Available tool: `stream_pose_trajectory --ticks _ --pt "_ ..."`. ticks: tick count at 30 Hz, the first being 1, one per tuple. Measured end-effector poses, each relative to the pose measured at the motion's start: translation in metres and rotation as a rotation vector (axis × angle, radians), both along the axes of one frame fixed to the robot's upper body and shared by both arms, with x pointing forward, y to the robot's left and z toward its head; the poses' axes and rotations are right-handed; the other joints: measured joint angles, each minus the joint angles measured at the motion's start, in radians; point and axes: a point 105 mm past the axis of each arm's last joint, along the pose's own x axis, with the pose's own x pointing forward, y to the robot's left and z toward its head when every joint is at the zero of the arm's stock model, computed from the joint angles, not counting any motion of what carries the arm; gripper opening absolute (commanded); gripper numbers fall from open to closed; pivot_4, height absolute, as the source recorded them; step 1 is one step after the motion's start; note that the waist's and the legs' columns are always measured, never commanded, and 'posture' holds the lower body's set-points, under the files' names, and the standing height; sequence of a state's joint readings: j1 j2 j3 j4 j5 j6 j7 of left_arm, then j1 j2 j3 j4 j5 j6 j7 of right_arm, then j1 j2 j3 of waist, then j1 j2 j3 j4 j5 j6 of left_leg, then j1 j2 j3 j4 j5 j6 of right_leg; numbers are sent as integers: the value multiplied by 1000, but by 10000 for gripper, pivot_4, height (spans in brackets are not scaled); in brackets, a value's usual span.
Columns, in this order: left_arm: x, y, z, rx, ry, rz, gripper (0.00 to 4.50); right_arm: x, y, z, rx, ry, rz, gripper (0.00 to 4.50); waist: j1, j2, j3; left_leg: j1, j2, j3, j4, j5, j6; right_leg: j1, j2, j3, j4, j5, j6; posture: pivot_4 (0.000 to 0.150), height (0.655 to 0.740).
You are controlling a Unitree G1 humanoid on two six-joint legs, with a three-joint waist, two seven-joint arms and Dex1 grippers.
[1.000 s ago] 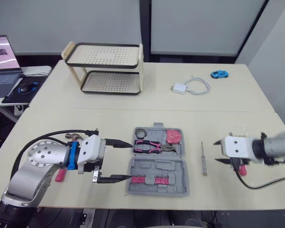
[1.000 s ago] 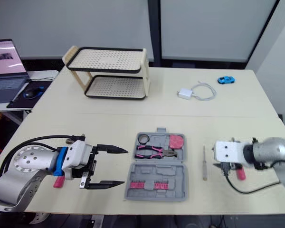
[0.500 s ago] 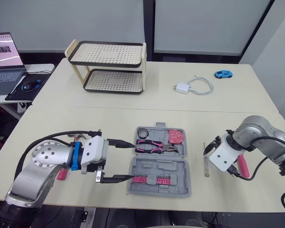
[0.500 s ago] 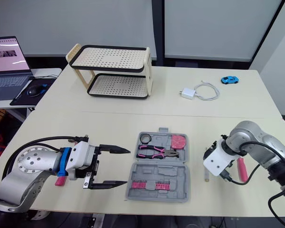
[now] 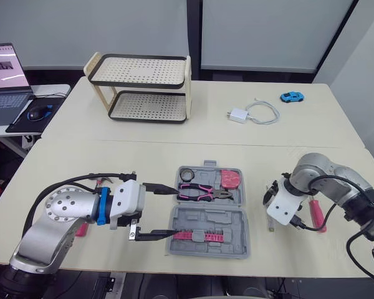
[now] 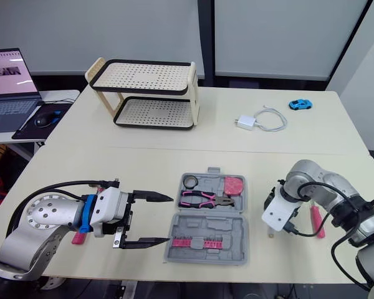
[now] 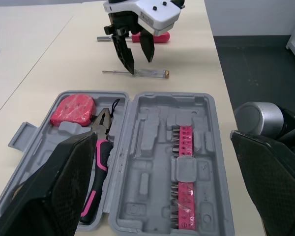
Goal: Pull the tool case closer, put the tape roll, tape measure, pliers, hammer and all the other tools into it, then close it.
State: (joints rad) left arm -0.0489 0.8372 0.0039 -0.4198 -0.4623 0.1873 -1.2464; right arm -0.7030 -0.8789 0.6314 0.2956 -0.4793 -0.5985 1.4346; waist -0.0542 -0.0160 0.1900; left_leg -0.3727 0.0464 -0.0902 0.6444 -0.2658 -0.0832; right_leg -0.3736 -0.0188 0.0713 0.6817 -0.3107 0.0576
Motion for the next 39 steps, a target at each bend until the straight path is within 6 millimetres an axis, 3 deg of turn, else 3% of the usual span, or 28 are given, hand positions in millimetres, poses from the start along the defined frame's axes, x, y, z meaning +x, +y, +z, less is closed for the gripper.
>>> stream_pose_trajectory --ticks 3,15,20,23,27,30,34,36,39 --pt "0 0 0 0 -2 3 45000 3 3 -3 -10 9 19 27604 0 0 0 0 0 0 0 0 0 0 0 0 0 0 0 1500 7350" --pt "0 0 -3 -1 4 22 45000 9 7 -8 -11 -4 61 3528 1 0 0 0 0 0 0 0 0 1 0 0 0 0 0 1500 7350" --pt "1 -1 -4 -6 0 27 45000 1 2 -5 -5 7 40 2490 5 1 0 0 0 -1 0 0 0 0 0 0 0 0 0 1500 7350" --pt "2 -3 -5 -8 1 21 45000 -8 -4 9 26 0 -13 2490 7 3 2 -1 0 -1 0 0 0 0 0 -1 0 0 0 1500 7350" --pt "6 -2 -3 -14 -11 28 45000 -21 -22 40 90 -23 -203 2490 21 4 2 -1 0 -2 0 0 0 0 0 -1 1 0 0 1500 7350" --pt "9 -3 -1 -17 -21 19 45000 -37 -30 54 194 21 -459 2490 24 4 2 -1 0 -3 0 0 0 1 0 -2 1 0 0 1500 7350" --pt "11 -1 -3 -19 -17 7 45000 -61 -28 56 344 182 -835 2490 22 5 2 -1 0 -3 0 0 0 0 0 -2 0 0 0 1500 7350" --pt "10 0 -6 -22 -9 -6 45000 -75 -30 55 437 282 -1120 2489 25 4 2 -2 0 -3 0 0 0 0 0 -3 -1 0 0 1500 7350" --pt "9 1 -7 -30 2 -21 45000 -80 -29 50 569 344 -1441 2489 22 3 3 -3 0 -3 0 0 0 -1 1 -2 -2 0 1 1500 7350"
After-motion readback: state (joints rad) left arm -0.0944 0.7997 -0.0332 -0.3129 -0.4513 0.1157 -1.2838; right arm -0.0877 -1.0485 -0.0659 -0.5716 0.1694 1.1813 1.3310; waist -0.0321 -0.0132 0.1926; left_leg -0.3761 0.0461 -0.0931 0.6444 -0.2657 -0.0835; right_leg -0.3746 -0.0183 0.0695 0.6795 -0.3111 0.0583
